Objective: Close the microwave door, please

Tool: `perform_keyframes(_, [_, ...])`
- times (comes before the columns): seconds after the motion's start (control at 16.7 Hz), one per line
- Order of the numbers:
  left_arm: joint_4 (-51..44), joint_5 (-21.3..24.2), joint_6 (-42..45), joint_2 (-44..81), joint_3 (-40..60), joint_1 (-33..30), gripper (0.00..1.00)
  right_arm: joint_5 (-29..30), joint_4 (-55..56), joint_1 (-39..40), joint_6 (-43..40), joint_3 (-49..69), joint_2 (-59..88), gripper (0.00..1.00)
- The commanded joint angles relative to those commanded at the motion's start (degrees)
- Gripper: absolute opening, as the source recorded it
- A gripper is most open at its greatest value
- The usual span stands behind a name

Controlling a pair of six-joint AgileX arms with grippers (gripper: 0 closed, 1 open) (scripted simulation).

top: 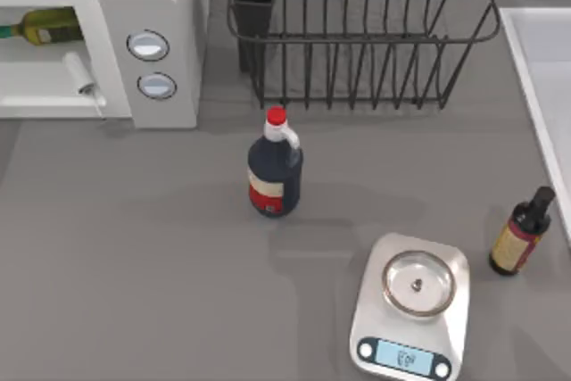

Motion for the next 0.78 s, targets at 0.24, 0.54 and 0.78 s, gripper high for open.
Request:
perform_keyframes(0.24, [9.1, 0.0, 0.1, 2.5, -6.1, -0.1, 0.00, 0.0, 0.0, 0.0, 0.0, 0.0, 0.0, 1.00])
perform_keyframes(0.54, [20.4, 0.2, 0.2, 6.0, -14.0, 0.0, 0.00, 0.0, 0.0, 0.0, 0.0, 0.0, 0.0, 1.00])
perform_keyframes(0.78, [20.8, 0.2, 0.2, 6.0, -14.4, 0.0, 0.00, 0.0, 0.0, 0.0, 0.0, 0.0, 0.0, 1.00])
